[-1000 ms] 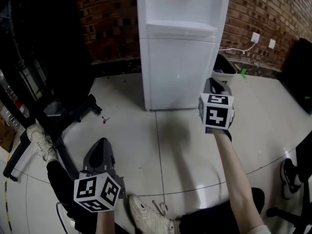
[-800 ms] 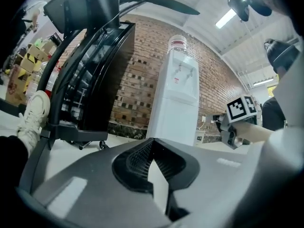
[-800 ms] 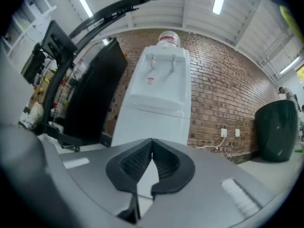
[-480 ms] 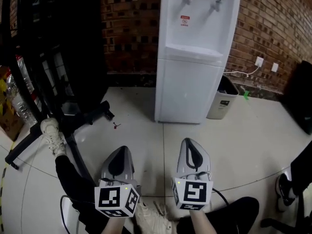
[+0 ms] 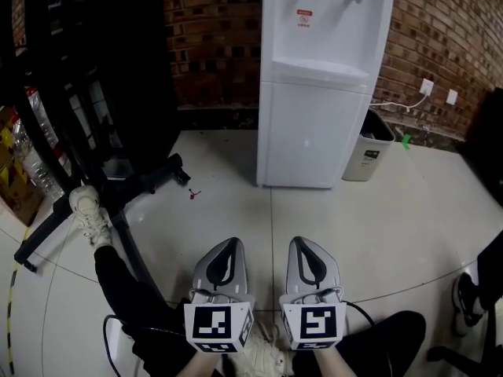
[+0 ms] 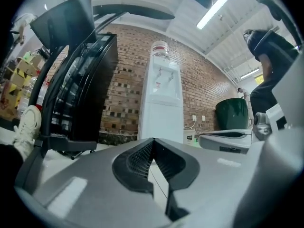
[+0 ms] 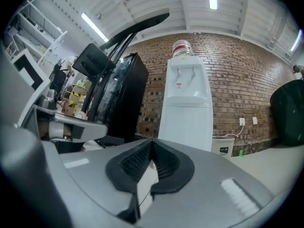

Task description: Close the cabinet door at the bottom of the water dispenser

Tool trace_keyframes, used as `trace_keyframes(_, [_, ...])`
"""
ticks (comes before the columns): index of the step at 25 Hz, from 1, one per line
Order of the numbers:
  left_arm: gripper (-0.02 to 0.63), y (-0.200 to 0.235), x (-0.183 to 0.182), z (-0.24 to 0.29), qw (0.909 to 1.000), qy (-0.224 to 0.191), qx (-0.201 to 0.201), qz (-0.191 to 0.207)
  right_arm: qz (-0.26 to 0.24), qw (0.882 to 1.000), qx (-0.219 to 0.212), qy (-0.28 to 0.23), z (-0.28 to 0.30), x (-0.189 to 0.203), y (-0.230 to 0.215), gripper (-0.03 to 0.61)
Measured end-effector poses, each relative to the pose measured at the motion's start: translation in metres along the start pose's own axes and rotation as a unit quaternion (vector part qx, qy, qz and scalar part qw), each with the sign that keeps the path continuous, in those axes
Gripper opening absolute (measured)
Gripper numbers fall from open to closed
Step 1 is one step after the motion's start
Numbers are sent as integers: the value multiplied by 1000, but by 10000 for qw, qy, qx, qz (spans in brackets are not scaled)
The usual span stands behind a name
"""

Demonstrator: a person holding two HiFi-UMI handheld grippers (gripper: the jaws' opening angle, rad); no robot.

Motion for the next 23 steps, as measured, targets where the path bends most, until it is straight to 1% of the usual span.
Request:
trace_keyframes(3, [12, 0, 2, 0, 10000, 50, -19, -5, 145, 9999, 20, -6, -1, 2, -3, 0])
trace_keyframes(10, [12, -4, 8, 0, 9999, 111, 42, 24, 242, 9997, 0, -17, -3, 1, -4, 0])
trace_keyframes(14, [12, -5, 8, 0, 9999, 135, 45, -11, 331, 9994, 88, 8, -5, 4, -7, 0])
trace_keyframes(23, [12, -7, 13, 4, 9998, 144, 97, -35, 369, 9992, 136, -44, -4, 2, -10, 0])
Point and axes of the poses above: the fingertips, and each gripper's own axes: z forward along the fingers, y to its left, x out of its underside, the point moved 4 cm from there along -z, backward along the fingers
